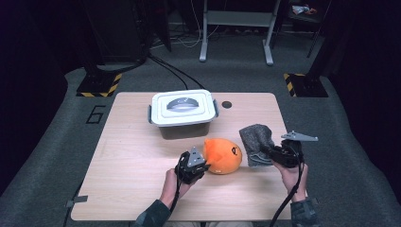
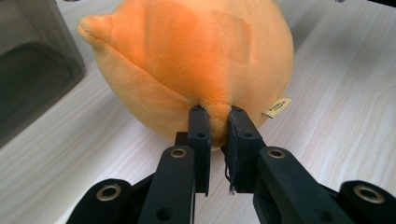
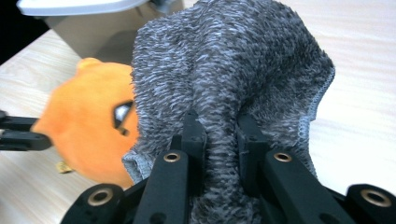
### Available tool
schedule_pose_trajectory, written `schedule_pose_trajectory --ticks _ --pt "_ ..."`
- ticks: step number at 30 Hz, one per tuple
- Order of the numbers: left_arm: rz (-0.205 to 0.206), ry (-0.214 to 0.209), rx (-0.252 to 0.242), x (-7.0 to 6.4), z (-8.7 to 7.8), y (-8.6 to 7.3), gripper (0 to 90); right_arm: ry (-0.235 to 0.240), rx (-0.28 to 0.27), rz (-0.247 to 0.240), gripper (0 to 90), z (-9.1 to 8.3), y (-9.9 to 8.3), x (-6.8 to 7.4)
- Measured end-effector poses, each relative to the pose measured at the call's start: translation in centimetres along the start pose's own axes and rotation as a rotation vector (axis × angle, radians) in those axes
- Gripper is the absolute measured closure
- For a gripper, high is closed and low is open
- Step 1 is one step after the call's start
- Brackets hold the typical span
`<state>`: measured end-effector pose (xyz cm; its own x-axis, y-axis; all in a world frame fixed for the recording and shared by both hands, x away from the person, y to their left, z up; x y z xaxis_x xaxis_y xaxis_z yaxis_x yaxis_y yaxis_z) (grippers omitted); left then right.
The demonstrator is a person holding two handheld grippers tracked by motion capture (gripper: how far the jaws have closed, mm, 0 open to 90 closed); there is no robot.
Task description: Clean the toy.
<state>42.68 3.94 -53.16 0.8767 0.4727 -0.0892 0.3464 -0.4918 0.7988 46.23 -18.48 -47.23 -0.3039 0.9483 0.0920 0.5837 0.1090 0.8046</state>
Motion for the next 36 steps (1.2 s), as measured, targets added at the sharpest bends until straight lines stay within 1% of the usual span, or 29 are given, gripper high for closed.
schedule_pose_trajectory --ticks 3,5,7,8,9,10,11,13,14,15,16,17,19,21,22,23,24,25,26,27,28,29,30,31,32,33,34,35,36 --pt "0.008 -0.001 0.011 0.0 0.1 0.2 81.3 0.027 0.002 -0.022 77.0 0.2 0.7 1.4" --pt "0.008 0.005 0.004 0.0 0.2 0.3 81.3 0.042 0.007 -0.041 76.9 0.4 1.0 2.4" --pt "0.019 -0.005 0.019 0.0 0.1 0.4 81.2 0.061 0.017 -0.061 77.0 0.8 1.2 3.6" --pt "0.031 -0.002 0.021 0.0 0.1 0.5 81.2 0.073 0.022 -0.072 76.9 1.1 1.3 4.1" --pt "0.030 0.001 0.016 0.0 0.2 0.6 81.2 0.081 0.027 -0.082 76.9 1.3 1.4 4.5" --pt "0.034 0.000 0.022 0.0 0.2 0.6 81.2 0.088 0.036 -0.092 76.9 1.6 1.5 5.0" --pt "0.042 -0.002 0.030 0.0 0.2 0.6 81.3 0.091 0.035 -0.100 76.9 1.7 1.7 5.3" --pt "0.047 -0.008 0.029 -0.1 0.3 0.7 81.2 0.114 0.033 -0.111 76.7 1.9 2.3 6.5" --pt "0.048 -0.002 0.025 -0.1 0.4 0.8 81.2 0.120 0.029 -0.119 76.6 2.0 2.5 6.9" --pt "0.063 0.010 0.033 -0.1 0.4 0.8 81.2 0.133 0.025 -0.124 76.4 2.1 2.8 7.5" --pt "0.067 0.004 0.038 -0.2 0.4 0.8 81.2 0.141 0.029 -0.137 76.3 2.4 3.1 8.1" --pt "0.069 0.009 0.035 -0.3 0.4 0.8 81.2 0.146 0.029 -0.150 76.2 2.6 3.2 8.5" --pt "0.080 0.013 0.042 -0.3 0.4 0.8 81.2 0.150 0.048 -0.175 76.2 3.3 3.2 9.3" --pt "0.080 0.013 0.046 -0.4 0.4 0.7 81.2 0.143 0.073 -0.189 76.2 4.0 2.8 9.7" --pt "0.083 0.016 0.046 -0.4 0.4 0.7 81.1 0.128 0.096 -0.207 76.3 4.6 2.2 9.8" --pt "0.079 0.011 0.051 -0.4 0.5 0.5 81.0 0.117 0.106 -0.220 76.4 4.9 1.9 9.7" --pt "0.086 0.014 0.061 -0.4 0.6 0.3 80.9 0.117 0.116 -0.221 76.5 5.3 1.4 9.7" --pt "0.077 0.018 0.049 -0.4 0.7 0.3 80.7 0.120 0.120 -0.212 76.7 5.6 1.0 9.6" --pt "0.073 0.012 0.050 -0.4 0.7 0.2 80.2 0.124 0.125 -0.196 76.9 5.7 0.8 9.6" --pt "0.065 0.009 0.045 -0.4 0.7 0.2 79.2 0.124 0.121 -0.199 76.9 5.9 0.6 9.5" --pt "0.061 0.013 0.039 -0.3 0.8 0.2 77.2 0.124 0.124 -0.193 77.0 5.9 0.5 9.4" --pt "0.056 0.010 0.044 -0.3 0.7 0.2 72.5 0.124 0.130 -0.201 77.1 5.9 0.4 9.4" --pt "0.037 0.021 0.030 -0.2 0.7 0.3 66.0 0.115 0.128 -0.207 77.1 5.9 0.4 9.3" --pt "0.028 0.034 0.028 0.0 0.7 0.3 58.8 0.116 0.129 -0.207 77.2 5.9 0.3 9.3" --pt "0.018 0.044 0.037 0.2 0.7 0.2 49.9 0.121 0.133 -0.201 77.2 5.9 0.2 9.3" --pt "0.005 0.049 0.036 0.4 0.8 0.2 44.4 0.121 0.134 -0.205 77.2 5.9 0.2 9.3" --pt "-0.007 0.034 0.037 0.5 1.1 0.1 42.4 0.122 0.130 -0.209 77.2 5.9 0.1 9.3" --pt "-0.016 0.019 0.043 0.4 1.3 0.0 42.9 0.127 0.134 -0.200 77.3 5.9 0.0 9.4" --pt "-0.014 0.010 0.044 0.3 1.5 0.0 47.0 0.130 0.133 -0.202 77.3 5.9 -0.1 9.4"
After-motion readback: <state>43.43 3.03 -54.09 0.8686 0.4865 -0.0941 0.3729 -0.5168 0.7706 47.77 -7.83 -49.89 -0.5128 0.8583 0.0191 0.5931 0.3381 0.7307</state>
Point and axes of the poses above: each handheld gripper's, and its own axes: z roughly forward along the jaws, y roughly out of its top, x roughly to its left, the point moved 10 cm from there along z, roughly forward along the jaws, and after that the axes turned 12 degrees about -y, right-handed, at the moved point
